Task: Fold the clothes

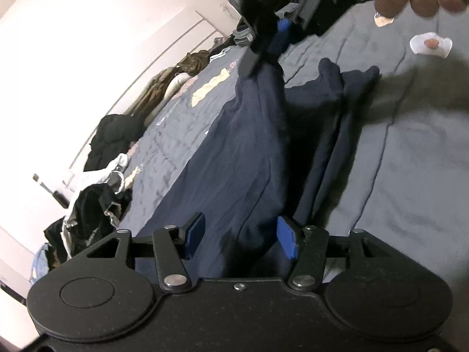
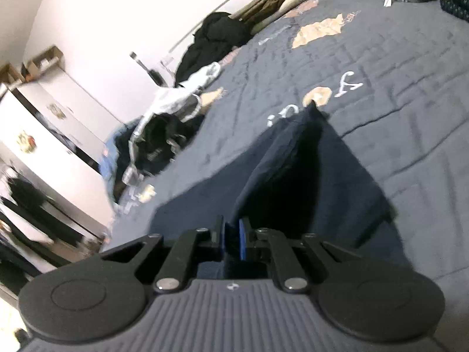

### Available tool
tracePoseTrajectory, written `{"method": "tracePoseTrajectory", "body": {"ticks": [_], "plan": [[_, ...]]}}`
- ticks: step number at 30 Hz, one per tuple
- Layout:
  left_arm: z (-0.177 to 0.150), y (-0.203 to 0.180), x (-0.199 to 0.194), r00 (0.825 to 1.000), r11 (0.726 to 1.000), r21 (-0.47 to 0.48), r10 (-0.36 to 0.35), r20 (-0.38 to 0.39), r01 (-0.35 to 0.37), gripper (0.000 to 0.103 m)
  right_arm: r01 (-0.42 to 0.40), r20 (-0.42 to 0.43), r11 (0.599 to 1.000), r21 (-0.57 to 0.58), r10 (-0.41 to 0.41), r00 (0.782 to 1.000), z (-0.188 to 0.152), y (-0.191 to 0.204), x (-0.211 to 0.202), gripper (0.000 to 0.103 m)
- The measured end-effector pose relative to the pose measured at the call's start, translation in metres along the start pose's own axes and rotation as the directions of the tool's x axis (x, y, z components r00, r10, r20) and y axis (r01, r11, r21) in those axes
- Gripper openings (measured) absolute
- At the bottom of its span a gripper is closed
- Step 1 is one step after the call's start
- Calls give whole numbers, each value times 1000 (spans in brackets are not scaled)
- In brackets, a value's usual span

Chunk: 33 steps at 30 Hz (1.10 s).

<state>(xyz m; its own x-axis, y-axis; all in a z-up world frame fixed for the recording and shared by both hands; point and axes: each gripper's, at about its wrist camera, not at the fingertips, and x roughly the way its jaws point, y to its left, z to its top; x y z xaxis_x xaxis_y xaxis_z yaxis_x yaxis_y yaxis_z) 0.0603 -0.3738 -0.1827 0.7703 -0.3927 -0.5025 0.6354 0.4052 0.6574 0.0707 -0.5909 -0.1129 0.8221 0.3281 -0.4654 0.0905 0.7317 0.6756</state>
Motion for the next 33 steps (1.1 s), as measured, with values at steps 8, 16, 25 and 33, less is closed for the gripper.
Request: {"method": "tracePoseTrajectory", "body": {"ticks": [8, 16, 25, 33], "plan": [[-7, 2, -1, 999, 997, 75, 23, -45, -20, 38, -57, 58, 994, 93, 52, 997, 9, -9, -10, 8], [-16, 24, -13, 993, 993, 102, 74, -95, -64, 15, -16, 41, 997, 80, 13, 999, 11, -16, -12, 7], [-28, 9, 1, 986, 983, 167, 94, -134, -70, 28, 130, -67, 990, -47, -133, 989, 0, -18, 7, 9], [-28, 13, -11, 988, 977, 201, 99, -122, -73, 10, 201, -74, 974, -109, -209, 975, -17, -12, 29, 7]]}}
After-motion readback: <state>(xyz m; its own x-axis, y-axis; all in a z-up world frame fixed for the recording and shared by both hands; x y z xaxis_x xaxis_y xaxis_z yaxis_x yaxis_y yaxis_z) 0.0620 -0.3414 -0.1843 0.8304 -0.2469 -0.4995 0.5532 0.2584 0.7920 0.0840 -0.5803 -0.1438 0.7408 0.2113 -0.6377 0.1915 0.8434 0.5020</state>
